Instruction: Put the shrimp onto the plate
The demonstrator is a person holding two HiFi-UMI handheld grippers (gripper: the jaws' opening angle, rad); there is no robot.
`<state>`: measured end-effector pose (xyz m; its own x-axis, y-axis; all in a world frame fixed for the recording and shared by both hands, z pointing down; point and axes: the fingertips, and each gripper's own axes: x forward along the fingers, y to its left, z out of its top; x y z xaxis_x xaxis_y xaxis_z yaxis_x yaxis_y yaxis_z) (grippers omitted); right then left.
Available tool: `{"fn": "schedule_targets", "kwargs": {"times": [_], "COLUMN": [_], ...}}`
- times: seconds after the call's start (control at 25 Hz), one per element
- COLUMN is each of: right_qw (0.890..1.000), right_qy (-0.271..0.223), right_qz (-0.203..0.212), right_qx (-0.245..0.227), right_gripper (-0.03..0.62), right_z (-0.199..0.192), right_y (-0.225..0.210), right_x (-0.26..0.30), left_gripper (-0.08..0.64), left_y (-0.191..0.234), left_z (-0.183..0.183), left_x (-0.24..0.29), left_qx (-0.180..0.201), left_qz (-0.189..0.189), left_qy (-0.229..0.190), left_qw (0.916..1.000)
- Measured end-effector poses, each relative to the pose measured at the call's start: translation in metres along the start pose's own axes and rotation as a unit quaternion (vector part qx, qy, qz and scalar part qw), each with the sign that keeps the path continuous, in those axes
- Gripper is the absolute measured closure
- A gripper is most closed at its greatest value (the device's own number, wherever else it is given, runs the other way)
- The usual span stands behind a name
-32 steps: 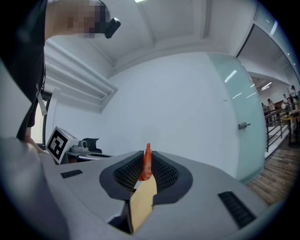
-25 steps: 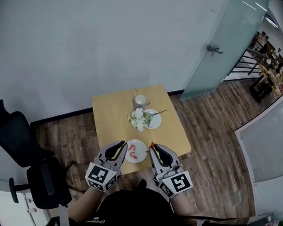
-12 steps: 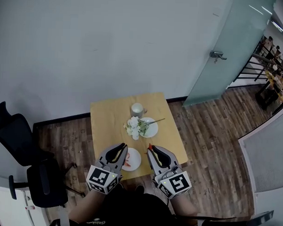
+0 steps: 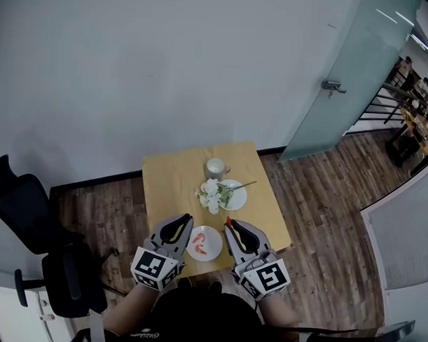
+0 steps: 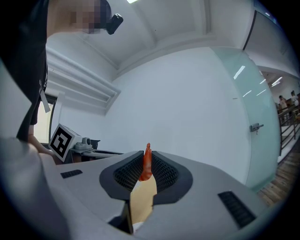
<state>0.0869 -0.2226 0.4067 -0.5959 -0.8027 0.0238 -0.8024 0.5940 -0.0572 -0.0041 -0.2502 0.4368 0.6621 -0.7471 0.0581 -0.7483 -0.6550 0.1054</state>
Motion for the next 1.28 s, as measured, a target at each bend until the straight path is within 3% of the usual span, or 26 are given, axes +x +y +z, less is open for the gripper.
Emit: {"fn": "schedule_targets", "kwargs": {"times": [0.72,0.96,1.28], "right_qw": [0.999,0.992,0.97], "right_qy": [0.043,0.126,0.242], "right_qz": [-0.009,-0.009,0.0], "right_qx": [0.001,-0.008,-0.013], "right_gripper": [0.54,0.54,0.54], "right_z": [-0.03,-0.095,-0.188], "right_y": [0.003,-0.004,-0.017], "right_x": [0.019,0.029,0.044], "left_gripper": [0.534,0.534,0.534], "left_y": [0.013,0.016,0.021], "left_z": [-0.01,-0.017,-0.027], "left_x": [-0.008,-0.014,-0.018], "left_qx": [-0.009,-0.015,-0.023], "left_qz": [-0.011,-0.001,0.01], "left_qy": [0.009,0.015,0.025], "left_qw": [0.9999,0.9998,0.9994]}}
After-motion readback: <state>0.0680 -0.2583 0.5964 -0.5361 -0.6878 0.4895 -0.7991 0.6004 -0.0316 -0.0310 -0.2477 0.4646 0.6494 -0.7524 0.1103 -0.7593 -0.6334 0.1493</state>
